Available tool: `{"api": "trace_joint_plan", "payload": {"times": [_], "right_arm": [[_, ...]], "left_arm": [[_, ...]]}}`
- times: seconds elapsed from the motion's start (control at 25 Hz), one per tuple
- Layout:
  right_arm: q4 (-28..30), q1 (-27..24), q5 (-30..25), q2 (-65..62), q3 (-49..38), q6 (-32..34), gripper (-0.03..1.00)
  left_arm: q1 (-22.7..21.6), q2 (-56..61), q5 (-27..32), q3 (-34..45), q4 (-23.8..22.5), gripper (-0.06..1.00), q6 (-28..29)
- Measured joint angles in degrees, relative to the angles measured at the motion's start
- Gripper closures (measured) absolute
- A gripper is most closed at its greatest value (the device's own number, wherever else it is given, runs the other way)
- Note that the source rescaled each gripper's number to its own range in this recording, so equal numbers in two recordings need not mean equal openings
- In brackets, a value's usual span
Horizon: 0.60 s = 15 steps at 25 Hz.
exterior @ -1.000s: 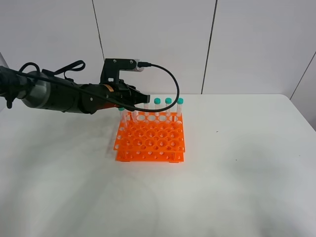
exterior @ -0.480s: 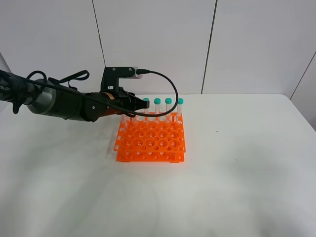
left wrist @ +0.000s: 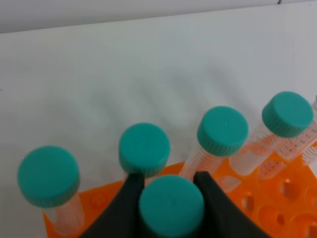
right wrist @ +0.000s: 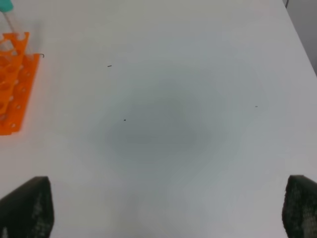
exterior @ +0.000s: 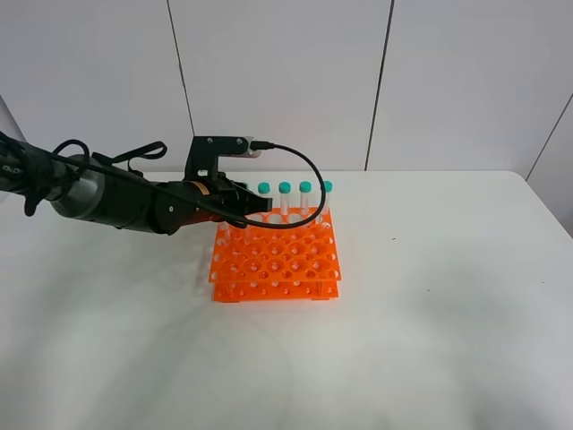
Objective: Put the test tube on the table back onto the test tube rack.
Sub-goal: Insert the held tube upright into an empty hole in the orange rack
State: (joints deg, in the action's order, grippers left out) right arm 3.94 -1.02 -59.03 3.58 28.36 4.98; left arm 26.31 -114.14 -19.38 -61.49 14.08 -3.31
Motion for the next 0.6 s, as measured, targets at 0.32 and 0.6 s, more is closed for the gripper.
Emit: {"api": "trace_joint_plan", "payload": {"times": [0.32,0.6], "right_arm": [[0.00,0.00,0.00,0.00,0.00,0.00,-0.03],[-0.05,0.00,0.00,0.00,0.00,0.00,-0.03]], "left_arm": [[0.34,0.00,0.00,0.00,0.00,0.94,0.00],[0.34,-0.13,-0.25,0.00,-0.04,0.94,0.00]]}}
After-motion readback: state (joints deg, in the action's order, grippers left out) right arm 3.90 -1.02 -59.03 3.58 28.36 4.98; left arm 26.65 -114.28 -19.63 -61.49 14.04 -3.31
